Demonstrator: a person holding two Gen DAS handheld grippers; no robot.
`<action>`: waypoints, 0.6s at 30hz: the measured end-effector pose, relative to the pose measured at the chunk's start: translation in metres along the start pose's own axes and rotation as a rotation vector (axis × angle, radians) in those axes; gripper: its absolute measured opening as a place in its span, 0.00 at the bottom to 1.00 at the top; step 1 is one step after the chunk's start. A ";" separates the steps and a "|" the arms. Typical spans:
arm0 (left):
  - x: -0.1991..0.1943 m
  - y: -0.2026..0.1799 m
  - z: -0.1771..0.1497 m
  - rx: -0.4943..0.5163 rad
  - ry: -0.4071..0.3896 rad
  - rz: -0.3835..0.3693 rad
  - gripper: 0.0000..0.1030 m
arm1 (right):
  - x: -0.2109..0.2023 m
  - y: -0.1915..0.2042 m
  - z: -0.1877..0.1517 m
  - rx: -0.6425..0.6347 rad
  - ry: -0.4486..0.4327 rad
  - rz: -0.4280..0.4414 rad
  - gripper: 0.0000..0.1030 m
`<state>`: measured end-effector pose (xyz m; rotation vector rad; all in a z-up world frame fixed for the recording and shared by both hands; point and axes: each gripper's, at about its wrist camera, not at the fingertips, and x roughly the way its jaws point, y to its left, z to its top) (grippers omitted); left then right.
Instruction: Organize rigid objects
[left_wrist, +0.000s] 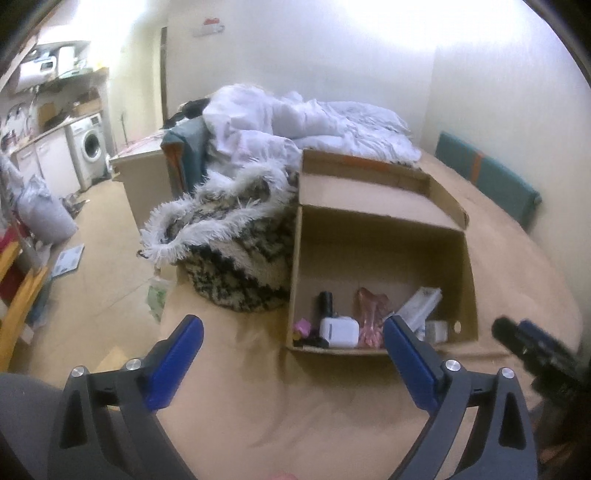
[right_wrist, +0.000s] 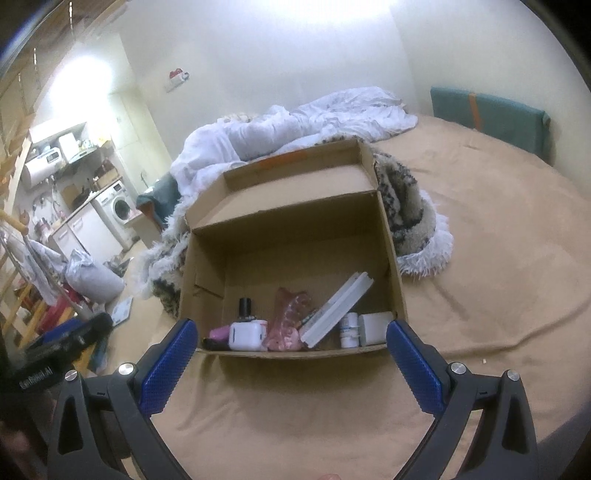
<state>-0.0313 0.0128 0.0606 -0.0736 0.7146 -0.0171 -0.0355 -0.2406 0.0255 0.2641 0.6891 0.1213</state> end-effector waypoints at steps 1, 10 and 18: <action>0.002 0.002 0.001 -0.009 0.008 -0.007 0.94 | 0.002 0.000 0.000 -0.003 0.007 -0.003 1.00; 0.004 -0.001 -0.003 0.017 0.020 0.006 0.94 | 0.004 -0.001 -0.001 0.004 0.022 0.001 1.00; 0.004 -0.003 -0.005 0.021 0.031 0.000 0.94 | 0.004 -0.004 -0.001 0.018 0.028 -0.002 1.00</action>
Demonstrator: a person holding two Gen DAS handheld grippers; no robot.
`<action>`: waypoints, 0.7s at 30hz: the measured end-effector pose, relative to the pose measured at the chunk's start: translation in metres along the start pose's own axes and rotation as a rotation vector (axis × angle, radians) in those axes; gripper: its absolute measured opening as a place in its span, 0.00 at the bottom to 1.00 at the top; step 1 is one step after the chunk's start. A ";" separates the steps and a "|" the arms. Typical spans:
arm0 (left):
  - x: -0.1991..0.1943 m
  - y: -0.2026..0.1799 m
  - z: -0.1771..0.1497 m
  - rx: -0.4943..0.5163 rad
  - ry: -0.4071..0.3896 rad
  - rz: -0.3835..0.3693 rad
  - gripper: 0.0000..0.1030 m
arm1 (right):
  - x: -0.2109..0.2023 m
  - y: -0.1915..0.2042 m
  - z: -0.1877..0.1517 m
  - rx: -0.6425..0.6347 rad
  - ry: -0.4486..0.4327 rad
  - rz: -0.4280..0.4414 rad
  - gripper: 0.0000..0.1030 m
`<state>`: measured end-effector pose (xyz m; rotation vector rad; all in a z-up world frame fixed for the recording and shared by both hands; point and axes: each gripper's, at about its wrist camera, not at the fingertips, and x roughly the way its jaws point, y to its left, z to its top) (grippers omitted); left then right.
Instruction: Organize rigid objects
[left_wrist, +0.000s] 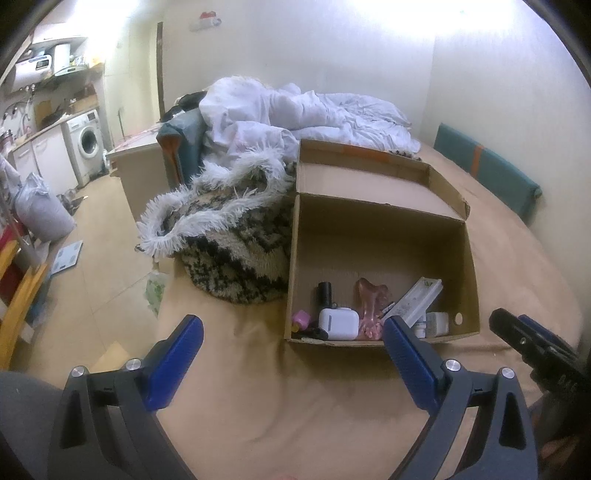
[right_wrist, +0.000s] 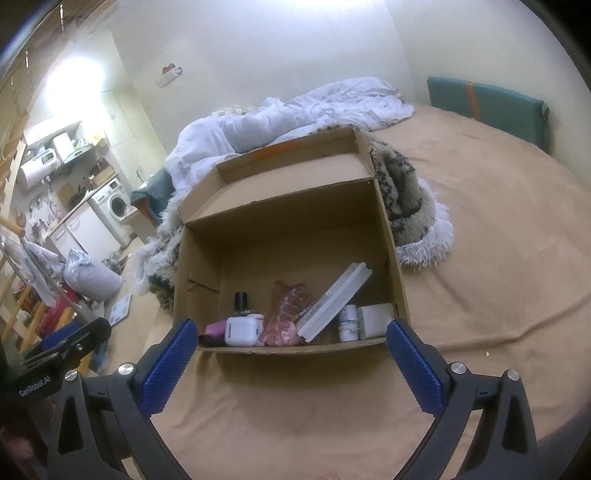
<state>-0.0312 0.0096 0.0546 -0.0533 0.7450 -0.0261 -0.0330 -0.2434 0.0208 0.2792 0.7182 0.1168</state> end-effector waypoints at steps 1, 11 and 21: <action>0.000 0.000 0.000 0.003 0.000 -0.002 0.94 | 0.000 0.000 0.000 0.000 0.003 0.000 1.00; 0.002 0.001 0.000 -0.001 0.010 -0.001 0.94 | -0.001 0.001 -0.002 0.002 0.010 -0.005 1.00; 0.003 0.001 -0.001 -0.006 0.014 0.004 0.94 | -0.001 0.002 -0.002 0.003 0.014 -0.007 1.00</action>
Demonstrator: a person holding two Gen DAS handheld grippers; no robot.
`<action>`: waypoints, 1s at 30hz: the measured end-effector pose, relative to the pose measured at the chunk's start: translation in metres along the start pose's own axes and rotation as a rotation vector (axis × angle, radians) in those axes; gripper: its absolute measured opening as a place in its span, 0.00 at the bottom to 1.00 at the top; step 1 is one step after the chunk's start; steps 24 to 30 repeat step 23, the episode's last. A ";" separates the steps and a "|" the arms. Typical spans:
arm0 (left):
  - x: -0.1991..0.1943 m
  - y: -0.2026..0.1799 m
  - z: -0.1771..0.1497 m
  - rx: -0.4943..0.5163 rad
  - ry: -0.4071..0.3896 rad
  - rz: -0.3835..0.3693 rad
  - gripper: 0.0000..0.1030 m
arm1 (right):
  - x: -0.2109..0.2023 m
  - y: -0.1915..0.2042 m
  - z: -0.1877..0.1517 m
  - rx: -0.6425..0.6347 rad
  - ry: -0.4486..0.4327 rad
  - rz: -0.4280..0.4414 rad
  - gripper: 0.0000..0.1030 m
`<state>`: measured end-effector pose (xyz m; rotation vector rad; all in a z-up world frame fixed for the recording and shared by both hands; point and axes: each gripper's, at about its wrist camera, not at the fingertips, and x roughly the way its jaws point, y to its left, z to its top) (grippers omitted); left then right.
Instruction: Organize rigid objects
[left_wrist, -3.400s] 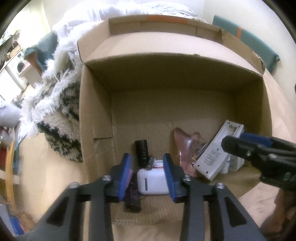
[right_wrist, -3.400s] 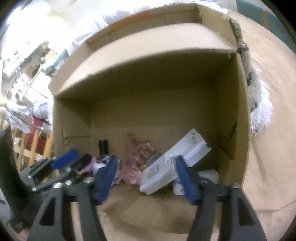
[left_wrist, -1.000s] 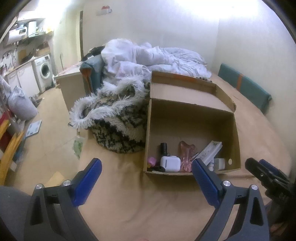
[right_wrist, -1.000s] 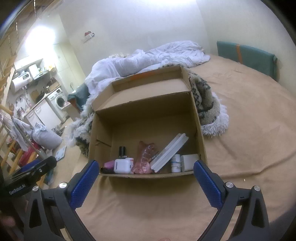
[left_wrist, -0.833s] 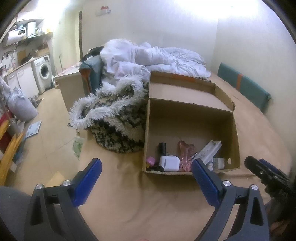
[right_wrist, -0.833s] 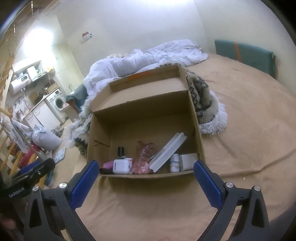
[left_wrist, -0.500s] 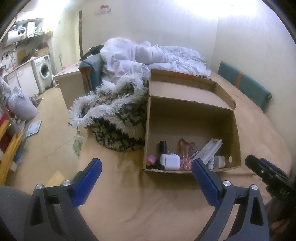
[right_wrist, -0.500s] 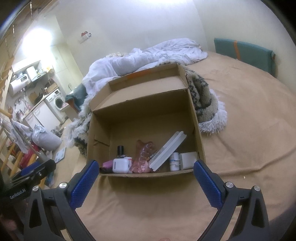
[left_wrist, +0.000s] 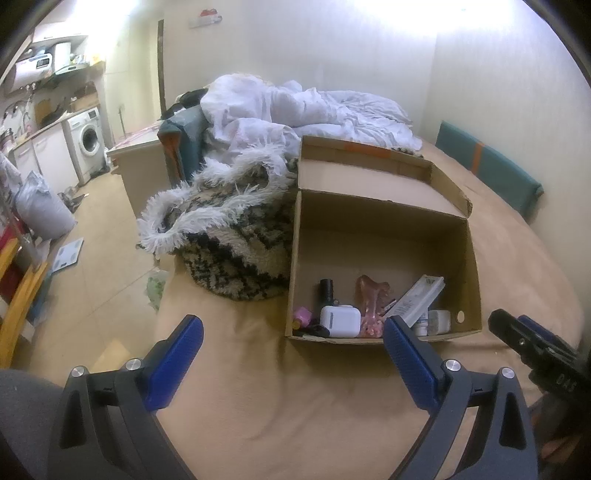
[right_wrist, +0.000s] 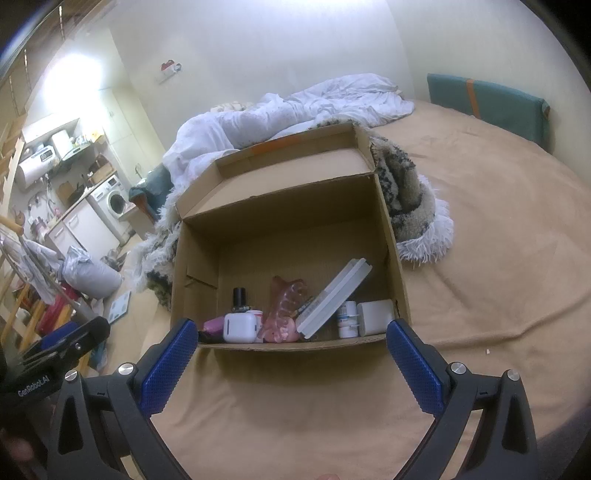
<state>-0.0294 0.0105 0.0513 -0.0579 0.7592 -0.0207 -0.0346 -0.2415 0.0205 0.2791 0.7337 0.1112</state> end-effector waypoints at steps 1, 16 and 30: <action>0.000 0.000 0.000 -0.001 0.001 0.001 0.94 | 0.000 0.000 0.000 0.001 0.000 0.000 1.00; 0.002 0.001 -0.001 0.011 0.002 0.001 0.95 | -0.001 0.001 0.000 0.000 -0.001 0.001 1.00; 0.002 0.001 -0.004 0.035 -0.004 -0.015 0.95 | -0.001 0.001 0.000 0.000 0.000 -0.001 1.00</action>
